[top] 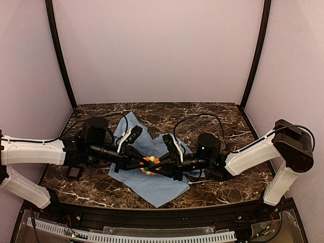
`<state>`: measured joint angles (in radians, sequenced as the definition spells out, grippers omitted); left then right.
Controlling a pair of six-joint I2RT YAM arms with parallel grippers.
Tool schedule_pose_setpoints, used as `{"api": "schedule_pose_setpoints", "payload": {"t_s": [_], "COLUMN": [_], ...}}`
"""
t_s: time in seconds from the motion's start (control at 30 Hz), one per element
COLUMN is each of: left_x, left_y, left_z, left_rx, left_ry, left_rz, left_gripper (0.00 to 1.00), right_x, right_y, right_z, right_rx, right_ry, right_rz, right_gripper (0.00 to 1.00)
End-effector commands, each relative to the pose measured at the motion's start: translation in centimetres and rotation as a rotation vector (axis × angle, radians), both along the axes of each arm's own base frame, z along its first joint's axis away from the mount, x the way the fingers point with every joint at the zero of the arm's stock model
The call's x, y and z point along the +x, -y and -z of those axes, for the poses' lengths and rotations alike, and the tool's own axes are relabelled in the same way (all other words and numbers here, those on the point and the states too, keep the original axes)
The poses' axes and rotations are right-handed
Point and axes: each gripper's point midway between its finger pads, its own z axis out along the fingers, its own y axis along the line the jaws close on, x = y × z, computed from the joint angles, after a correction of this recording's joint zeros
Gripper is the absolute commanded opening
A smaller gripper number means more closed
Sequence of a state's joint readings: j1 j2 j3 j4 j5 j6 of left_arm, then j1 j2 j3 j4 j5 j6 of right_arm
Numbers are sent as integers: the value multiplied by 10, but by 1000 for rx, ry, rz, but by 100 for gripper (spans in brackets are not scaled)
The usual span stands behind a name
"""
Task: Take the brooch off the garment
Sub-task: Close the brooch.
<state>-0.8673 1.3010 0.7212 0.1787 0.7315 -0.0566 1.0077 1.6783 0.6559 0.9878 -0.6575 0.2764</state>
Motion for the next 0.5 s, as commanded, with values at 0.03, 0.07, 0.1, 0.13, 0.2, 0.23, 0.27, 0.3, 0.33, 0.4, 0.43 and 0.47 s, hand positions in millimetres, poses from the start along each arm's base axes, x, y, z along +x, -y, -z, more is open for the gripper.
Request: {"api": "schedule_pose_setpoints", "payload": {"t_s": [0.03, 0.07, 0.1, 0.13, 0.2, 0.23, 0.27, 0.3, 0.33, 0.4, 0.43, 0.47], "left_x": [-19, -19, -19, -19, -19, -19, -19, -19, -19, -19, -19, -19], "left_y": [7, 7, 7, 7, 7, 8, 8, 8, 8, 8, 8, 8], "left_z": [-6, -6, -5, -5, -5, -4, -4, -3, -3, -3, -4, -3], "left_rx": [-27, -26, -25, -25, -24, -23, -23, -21, -22, -22, -24, -23], "left_ry": [-12, -12, -13, -15, -17, -19, -20, -22, -22, -22, -21, -22], "left_rz": [104, 106, 106, 105, 108, 109, 110, 111, 112, 113, 113, 112], "left_gripper": [1, 1, 1, 1, 1, 1, 1, 1, 1, 1, 1, 1], "right_x": [23, 23, 23, 24, 24, 24, 23, 23, 23, 23, 23, 23], "right_y": [-3, -3, -3, -3, -3, -3, -3, -2, -2, -2, -2, -1], "right_z": [-11, -12, -12, -12, -13, -14, -14, -15, -15, -16, -16, -17], "right_rx": [-19, -22, -26, -28, -31, -30, -29, -29, -28, -30, -31, -30], "right_ry": [63, 71, 76, 84, 95, 99, 105, 109, 113, 118, 120, 122], "right_rz": [112, 116, 121, 125, 133, 135, 134, 134, 135, 137, 141, 142], "right_gripper": [11, 11, 11, 12, 12, 13, 13, 14, 14, 15, 15, 16]}}
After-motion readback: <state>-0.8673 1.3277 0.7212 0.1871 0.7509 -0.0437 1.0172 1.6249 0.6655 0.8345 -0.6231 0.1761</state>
